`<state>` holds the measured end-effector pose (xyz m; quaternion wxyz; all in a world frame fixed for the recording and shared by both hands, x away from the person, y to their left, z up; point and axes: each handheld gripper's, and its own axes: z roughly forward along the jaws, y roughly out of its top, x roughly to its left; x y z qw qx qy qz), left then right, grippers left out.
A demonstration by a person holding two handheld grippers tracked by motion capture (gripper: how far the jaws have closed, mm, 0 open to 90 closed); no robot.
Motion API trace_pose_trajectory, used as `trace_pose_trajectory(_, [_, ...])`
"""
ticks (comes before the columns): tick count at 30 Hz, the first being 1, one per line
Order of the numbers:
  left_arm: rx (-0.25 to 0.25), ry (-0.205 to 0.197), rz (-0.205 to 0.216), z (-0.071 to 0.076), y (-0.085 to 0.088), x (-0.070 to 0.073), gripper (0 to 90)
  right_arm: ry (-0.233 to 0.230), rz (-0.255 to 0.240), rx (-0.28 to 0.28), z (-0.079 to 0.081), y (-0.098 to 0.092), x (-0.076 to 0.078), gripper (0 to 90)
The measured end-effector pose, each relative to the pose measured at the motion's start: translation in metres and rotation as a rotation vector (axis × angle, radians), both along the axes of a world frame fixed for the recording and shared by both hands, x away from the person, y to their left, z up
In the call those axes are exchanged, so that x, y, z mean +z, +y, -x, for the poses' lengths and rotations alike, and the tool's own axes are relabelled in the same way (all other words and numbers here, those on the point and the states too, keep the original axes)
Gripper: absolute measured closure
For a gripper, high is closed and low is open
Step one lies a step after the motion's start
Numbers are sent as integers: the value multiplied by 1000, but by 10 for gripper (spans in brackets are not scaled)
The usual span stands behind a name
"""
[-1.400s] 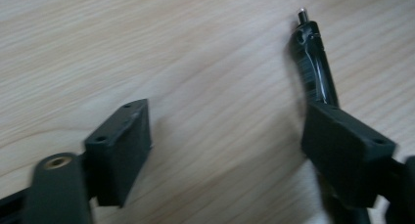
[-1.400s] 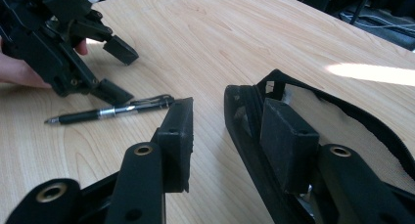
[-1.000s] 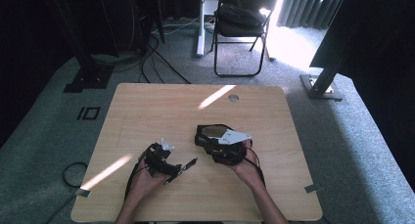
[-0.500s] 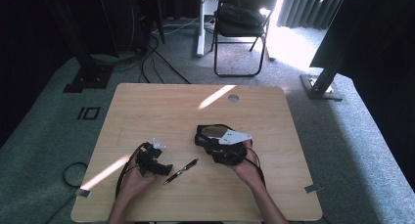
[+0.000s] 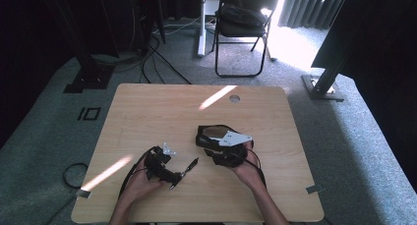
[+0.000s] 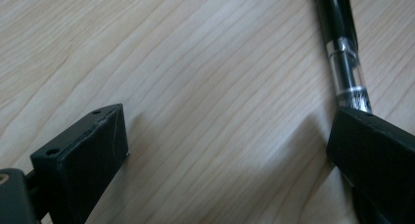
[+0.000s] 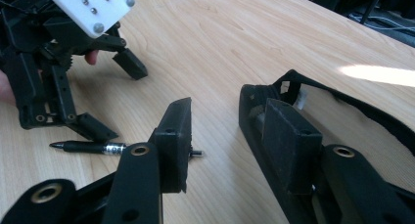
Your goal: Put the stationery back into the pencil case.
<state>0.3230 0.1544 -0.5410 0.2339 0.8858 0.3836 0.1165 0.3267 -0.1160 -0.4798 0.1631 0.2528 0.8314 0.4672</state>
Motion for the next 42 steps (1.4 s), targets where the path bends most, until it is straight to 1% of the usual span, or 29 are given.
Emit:
trace_pose_trajectory(3, [20,-16,14,-2,0,-1,21,10,11,5,3,4,-3,532])
trace_pose_trajectory(5, [47,-33,28,-4,2,-2,28,18,18,7,4,7,-6,530])
trace_pose_trajectory(7, [80,-48,41,-6,4,-2,62,27,29,8,5,11,-10,527])
trace_pose_trajectory(11, [131,-68,51,-10,7,-2,76,32,60,1,9,22,-19,510])
trace_pose_trajectory(12, [143,-82,55,-10,8,-2,97,33,68,-2,10,26,-21,503])
trace_pose_trajectory(14, [160,-109,57,-11,8,-2,141,42,71,2,11,32,-25,489])
trace_pose_trajectory(18, [206,-141,44,-13,10,-2,145,66,80,-2,12,44,-33,479])
trace_pose_trajectory(22, [244,-160,38,-16,13,-3,149,77,92,-14,13,54,-40,426])
trace_pose_trajectory(25, [270,-167,44,-18,15,-3,150,96,100,-38,13,60,-47,388])
trace_pose_trajectory(27, [287,-173,35,-19,17,-3,150,111,106,-63,12,64,-51,354])
trace_pose_trajectory(29, [304,-171,48,-21,18,-4,150,119,114,-85,12,69,-54,311])
trace_pose_trajectory(34, [313,-157,66,-22,22,-4,150,131,136,-124,11,83,-62,225])
trace_pose_trajectory(37, [314,-153,70,-23,23,-4,150,136,148,-137,12,90,-65,200])
trace_pose_trajectory(38, [318,-147,82,-23,24,-5,150,136,154,-141,12,92,-66,192])
trace_pose_trajectory(42, [317,-133,94,-24,26,-5,150,137,188,-139,13,96,-68,201])
